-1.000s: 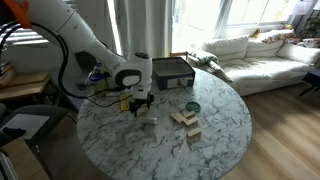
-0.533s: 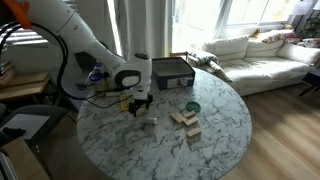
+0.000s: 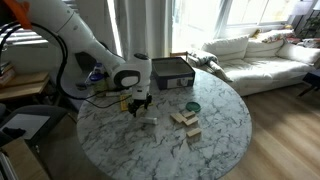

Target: Pick up the white container from the measuring spoon and put it on the table, pick up two wooden blocks from the table and place them horizontally on the measuring spoon on by one

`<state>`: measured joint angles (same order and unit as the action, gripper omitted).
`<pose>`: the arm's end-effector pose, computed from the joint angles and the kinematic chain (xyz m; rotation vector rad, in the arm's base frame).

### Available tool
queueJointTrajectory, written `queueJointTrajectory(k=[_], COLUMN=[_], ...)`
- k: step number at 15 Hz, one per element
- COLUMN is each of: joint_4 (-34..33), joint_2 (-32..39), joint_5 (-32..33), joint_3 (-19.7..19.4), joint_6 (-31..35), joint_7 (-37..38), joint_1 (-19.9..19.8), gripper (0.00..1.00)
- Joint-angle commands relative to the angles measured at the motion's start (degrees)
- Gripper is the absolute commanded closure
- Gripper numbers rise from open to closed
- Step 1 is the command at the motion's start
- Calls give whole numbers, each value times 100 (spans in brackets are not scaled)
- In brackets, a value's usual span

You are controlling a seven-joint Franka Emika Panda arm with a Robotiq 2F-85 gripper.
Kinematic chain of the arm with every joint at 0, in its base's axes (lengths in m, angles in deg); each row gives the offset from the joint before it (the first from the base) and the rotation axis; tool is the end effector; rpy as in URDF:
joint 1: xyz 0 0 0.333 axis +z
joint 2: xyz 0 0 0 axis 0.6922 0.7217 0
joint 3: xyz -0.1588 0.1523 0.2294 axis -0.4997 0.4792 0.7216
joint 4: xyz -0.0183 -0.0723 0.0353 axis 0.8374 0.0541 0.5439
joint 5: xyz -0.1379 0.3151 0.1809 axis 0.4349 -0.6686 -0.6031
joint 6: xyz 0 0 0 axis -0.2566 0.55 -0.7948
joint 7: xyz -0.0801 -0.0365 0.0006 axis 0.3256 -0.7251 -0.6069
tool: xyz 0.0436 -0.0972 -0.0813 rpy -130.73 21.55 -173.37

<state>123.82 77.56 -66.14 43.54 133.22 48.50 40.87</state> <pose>0.6036 -0.1143 0.1553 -2.0446 2.3407 0.1348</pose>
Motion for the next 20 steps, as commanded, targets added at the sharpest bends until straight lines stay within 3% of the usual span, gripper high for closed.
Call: queueJointTrajectory(k=[1, 6, 11, 16, 20], joint_4=[209, 397, 95, -502, -952], joint_2=[-334, -1243, -1901, -1914, -1604], joint_5=[6, 303, 321, 466, 839], joint_3=[-15, 24, 444, 757, 818], joint_6=[2, -227, -1068, -2227, -2519], joint_7=[-40, 6, -131, 18, 277], joint_1=[63, 381, 614, 820, 991], gripper=[41, 41, 41, 41, 41])
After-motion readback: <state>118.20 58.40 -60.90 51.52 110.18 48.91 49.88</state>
